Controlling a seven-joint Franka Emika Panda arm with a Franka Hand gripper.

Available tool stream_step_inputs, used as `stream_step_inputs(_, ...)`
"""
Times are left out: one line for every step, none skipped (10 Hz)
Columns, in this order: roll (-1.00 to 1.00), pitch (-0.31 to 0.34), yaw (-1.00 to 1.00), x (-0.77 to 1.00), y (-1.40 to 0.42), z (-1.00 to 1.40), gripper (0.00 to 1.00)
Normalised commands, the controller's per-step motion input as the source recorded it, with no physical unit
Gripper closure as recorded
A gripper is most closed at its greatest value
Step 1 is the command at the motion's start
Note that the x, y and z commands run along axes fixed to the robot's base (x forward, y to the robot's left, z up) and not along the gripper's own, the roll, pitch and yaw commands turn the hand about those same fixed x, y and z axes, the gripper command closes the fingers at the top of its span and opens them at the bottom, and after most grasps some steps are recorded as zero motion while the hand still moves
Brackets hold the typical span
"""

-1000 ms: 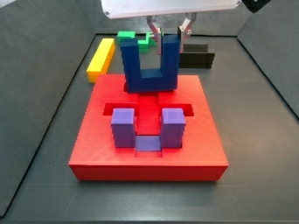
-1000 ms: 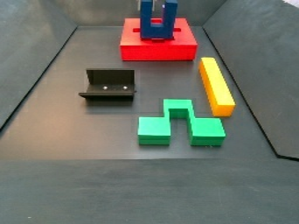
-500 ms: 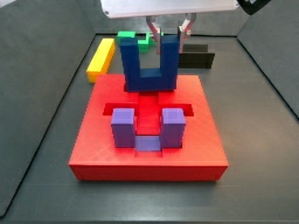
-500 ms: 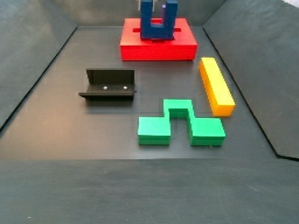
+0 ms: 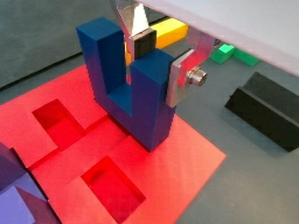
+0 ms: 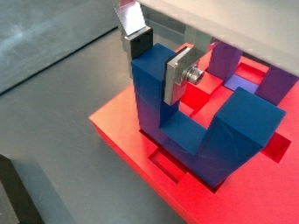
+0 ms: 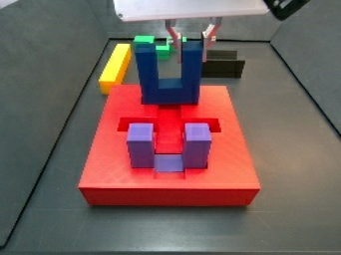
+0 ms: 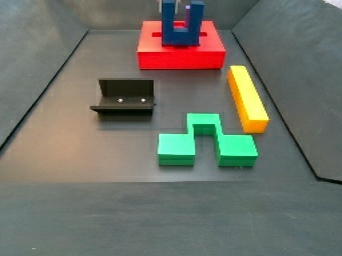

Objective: Pick up the blue object. Move up. Place the blue object on the fixture. Regrasp the blue object. Move to above the board. Insert the blue object.
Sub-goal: Insert the blue object.

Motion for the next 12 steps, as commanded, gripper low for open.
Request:
stream_step_inputs(0.09, 0.0, 0.0, 0.0, 0.0, -0.24, 1.0)
stream_step_inputs(0.07, 0.0, -0.01, 0.0, 0.03, -0.19, 1.0)
stream_step_inputs(0.04, 0.0, -0.01, 0.0, 0.02, -0.13, 1.0)
stream_step_inputs(0.0, 0.004, -0.01, 0.08, 0.04, -0.08, 1.0)
stream_step_inputs(0.0, 0.0, -0.02, 0.05, 0.03, -0.21, 1.0)
stream_step_inputs(0.0, -0.059, -0.03, 0.04, 0.02, -0.39, 1.0)
stream_step_inputs(0.01, -0.17, -0.01, 0.0, 0.0, -0.53, 1.0)
stream_step_inputs(0.0, -0.194, -0.01, 0.01, 0.0, -0.54, 1.0)
stream_step_inputs(0.0, -0.191, -0.01, 0.03, 0.01, -0.52, 1.0)
stream_step_inputs(0.0, -0.174, -0.02, 0.06, 0.0, -0.52, 1.0)
stream_step_inputs(0.0, -0.151, -0.02, 0.04, 0.0, -0.49, 1.0)
stream_step_inputs(-0.01, 0.0, -0.01, 0.02, 0.01, 0.0, 1.0)
